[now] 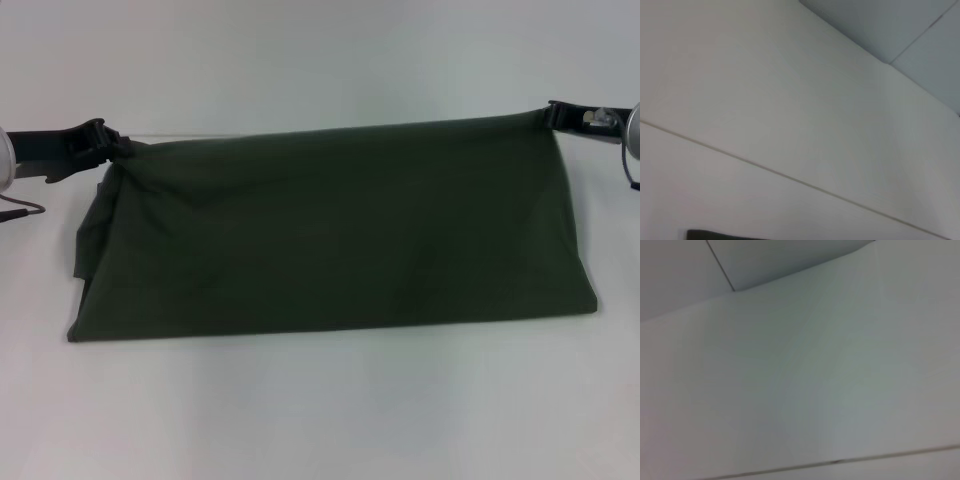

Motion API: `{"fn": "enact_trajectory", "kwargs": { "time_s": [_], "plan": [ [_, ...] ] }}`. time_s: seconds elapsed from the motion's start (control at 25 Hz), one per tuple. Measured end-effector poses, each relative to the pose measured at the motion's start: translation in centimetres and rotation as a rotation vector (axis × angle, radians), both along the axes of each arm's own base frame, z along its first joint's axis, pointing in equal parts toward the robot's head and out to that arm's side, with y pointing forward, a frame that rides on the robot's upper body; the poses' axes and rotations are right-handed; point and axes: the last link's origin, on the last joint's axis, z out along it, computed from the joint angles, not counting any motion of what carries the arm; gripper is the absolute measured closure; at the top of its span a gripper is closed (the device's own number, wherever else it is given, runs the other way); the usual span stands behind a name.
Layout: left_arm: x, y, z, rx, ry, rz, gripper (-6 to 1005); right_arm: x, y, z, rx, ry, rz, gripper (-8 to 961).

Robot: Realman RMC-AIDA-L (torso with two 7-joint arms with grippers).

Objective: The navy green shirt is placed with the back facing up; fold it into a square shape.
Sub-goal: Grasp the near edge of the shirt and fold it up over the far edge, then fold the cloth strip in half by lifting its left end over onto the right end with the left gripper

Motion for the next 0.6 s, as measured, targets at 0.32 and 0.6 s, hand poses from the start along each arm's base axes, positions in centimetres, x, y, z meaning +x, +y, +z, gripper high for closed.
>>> {"fn": "enact_trajectory", "kwargs": {
  "time_s": [0.32,0.6],
  "plan": [
    [-0.1,0.0,-0.2,0.037,-0.073,0.050,783,-1.0,1.3,2.8,0.013,-0.050,0.037,845],
    [0.4,-4.5,0.7,0.035,-0.264,-0.113,608,0.9,-3.1,6.1,-0.062,0.157,0.038,575]
  ]
}}
